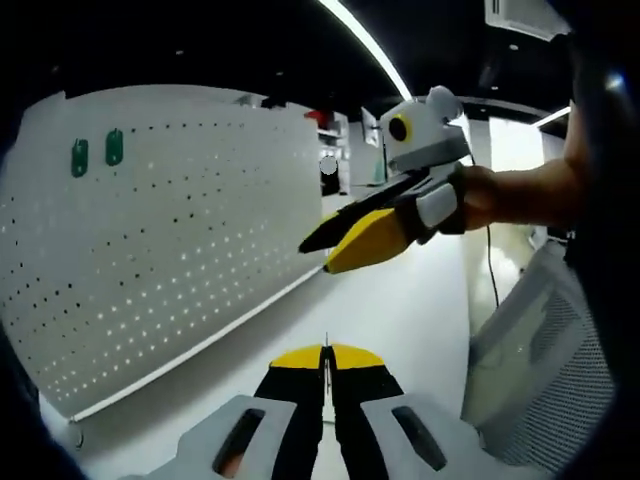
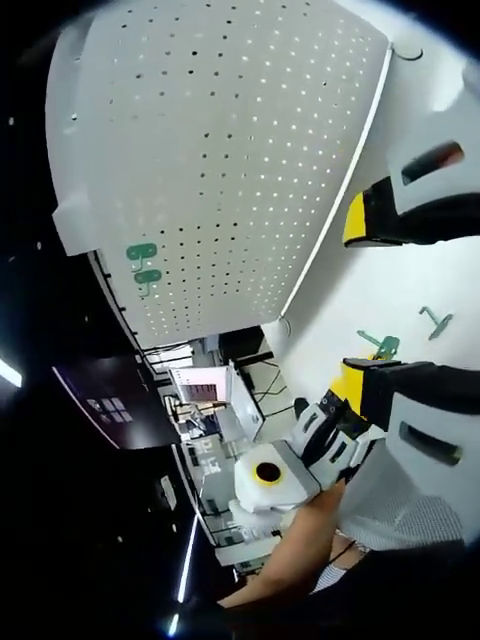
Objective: Insert the hook assembly into the mounting plate slot until the hook locks in place.
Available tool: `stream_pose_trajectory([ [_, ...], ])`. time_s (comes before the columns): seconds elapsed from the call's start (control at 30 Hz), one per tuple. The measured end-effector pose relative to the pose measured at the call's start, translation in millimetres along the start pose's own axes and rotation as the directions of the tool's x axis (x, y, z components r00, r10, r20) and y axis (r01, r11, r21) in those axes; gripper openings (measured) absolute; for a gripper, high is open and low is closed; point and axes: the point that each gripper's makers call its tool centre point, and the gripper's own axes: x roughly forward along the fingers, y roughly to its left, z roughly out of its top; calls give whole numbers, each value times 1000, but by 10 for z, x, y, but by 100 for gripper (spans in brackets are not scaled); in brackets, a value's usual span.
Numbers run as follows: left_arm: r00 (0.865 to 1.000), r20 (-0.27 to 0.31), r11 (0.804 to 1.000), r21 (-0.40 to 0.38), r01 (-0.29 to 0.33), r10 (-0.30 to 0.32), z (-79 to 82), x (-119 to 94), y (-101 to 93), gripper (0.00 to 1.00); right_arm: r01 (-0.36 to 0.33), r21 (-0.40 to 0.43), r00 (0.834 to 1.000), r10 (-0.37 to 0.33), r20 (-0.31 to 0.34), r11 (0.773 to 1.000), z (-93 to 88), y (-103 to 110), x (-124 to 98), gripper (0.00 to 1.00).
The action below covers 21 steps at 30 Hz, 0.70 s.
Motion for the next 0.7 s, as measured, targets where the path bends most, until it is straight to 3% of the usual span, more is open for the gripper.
stream_pose_trajectory([
  [0.43, 994, 72, 997, 33, 75, -77, 244, -38, -231, 1, -102, 82, 990, 109, -89, 991, -138, 154, -11, 17],
  [0.7, 986, 103, 991, 50, 123, -127, 348, -63, -350, 1, -191, 240, 971, 219, -95, 952, -147, 212, -91, 7],
])
